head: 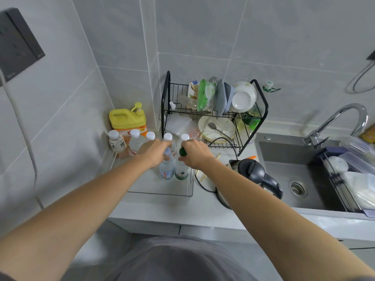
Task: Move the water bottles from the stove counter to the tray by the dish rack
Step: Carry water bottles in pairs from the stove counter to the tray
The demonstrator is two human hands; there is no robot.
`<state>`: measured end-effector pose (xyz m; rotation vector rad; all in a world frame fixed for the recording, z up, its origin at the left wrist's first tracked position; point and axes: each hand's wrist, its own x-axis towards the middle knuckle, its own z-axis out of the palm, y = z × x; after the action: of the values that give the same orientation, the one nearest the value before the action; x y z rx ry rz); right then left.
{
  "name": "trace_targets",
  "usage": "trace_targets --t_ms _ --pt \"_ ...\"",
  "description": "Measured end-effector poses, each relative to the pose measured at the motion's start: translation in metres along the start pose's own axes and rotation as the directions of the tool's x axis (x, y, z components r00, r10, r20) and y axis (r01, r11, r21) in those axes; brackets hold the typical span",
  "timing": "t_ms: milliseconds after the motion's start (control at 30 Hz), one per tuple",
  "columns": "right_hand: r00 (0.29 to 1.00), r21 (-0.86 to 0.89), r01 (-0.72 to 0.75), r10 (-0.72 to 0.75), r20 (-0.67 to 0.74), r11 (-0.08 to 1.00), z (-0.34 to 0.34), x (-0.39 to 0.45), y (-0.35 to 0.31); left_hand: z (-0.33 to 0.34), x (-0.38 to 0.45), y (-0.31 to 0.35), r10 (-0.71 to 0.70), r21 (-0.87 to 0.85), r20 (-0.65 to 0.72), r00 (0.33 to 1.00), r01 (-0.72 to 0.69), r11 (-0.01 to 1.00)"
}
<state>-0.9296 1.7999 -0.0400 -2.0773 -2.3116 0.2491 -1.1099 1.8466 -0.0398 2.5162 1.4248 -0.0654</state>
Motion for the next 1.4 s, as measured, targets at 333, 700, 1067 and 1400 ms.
trace_targets --t_ms 333,700,1067,1400 --pt "1.000 0.035 -0.004 0.004 0.013 0.999 0.001 -0.001 -0.002 0.001 -0.001 0.000 -0.004 -0.011 -0.005 1.000 0.004 1.000" --pt "0.988 0.064 -0.076 0.084 -0.130 0.995 -0.012 -0.017 -0.005 -0.025 -0.021 0.006 -0.007 0.119 -0.216 0.976 0.033 0.992" --pt "0.843 0.143 -0.290 0.324 -0.429 0.946 -0.069 -0.092 0.019 -0.080 -0.015 0.067 0.302 0.242 -0.344 0.889 -0.227 0.943" --pt "0.678 0.157 -0.566 0.565 -0.470 0.809 -0.105 -0.279 0.122 -0.081 -0.041 0.276 0.563 0.254 -0.356 0.746 -0.502 0.827"
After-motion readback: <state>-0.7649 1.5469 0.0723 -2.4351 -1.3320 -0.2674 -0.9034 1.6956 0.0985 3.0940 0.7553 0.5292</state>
